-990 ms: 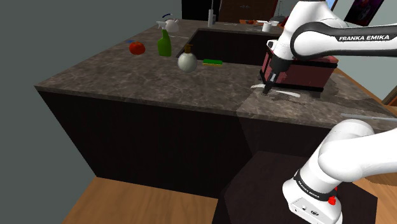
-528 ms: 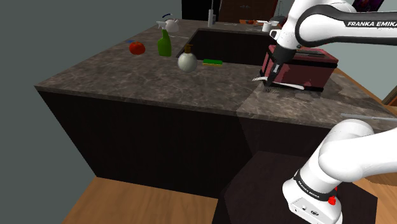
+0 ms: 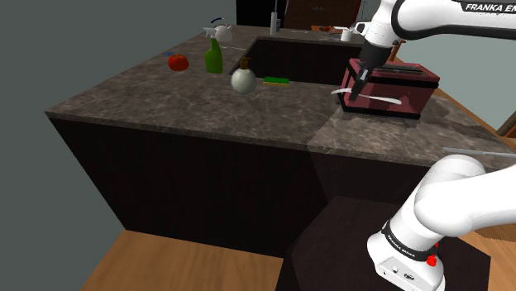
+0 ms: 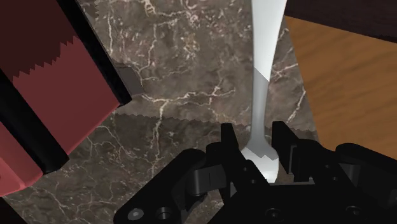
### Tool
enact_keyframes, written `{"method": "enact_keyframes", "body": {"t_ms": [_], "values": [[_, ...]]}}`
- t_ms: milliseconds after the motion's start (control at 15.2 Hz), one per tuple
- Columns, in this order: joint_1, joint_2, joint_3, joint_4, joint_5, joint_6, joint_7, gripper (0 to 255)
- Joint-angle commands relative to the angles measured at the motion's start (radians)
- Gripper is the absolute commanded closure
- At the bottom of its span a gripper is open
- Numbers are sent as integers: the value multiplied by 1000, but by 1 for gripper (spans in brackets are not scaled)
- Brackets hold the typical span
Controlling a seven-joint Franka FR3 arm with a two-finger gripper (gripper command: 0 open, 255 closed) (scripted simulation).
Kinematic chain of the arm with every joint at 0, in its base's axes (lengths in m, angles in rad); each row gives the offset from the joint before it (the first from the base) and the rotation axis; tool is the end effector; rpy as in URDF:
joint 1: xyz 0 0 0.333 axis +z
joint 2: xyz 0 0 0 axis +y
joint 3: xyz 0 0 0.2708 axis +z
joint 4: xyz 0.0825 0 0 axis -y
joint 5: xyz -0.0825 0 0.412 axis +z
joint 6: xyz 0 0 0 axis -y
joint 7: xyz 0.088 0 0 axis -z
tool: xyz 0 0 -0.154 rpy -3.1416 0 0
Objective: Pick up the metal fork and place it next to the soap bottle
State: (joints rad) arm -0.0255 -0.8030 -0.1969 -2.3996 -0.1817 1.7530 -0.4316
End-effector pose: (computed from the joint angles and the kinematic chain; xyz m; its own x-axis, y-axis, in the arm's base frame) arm 0.3760 -0.1120 0.5071 0.9536 0.2779 0.1160 0.2675 -0.9586 0.0979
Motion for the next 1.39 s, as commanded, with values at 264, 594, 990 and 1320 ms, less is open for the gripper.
{"method": "enact_keyframes", "body": {"t_ms": [264,594,990,1320], "values": [[5,19,8,96,9,-76,-6,255],[8,42,14,178,16,-136,-11,255],[16,104,13,277,25,-173,-16,255],[37,297,-10,413,45,-115,-25,255]]}}
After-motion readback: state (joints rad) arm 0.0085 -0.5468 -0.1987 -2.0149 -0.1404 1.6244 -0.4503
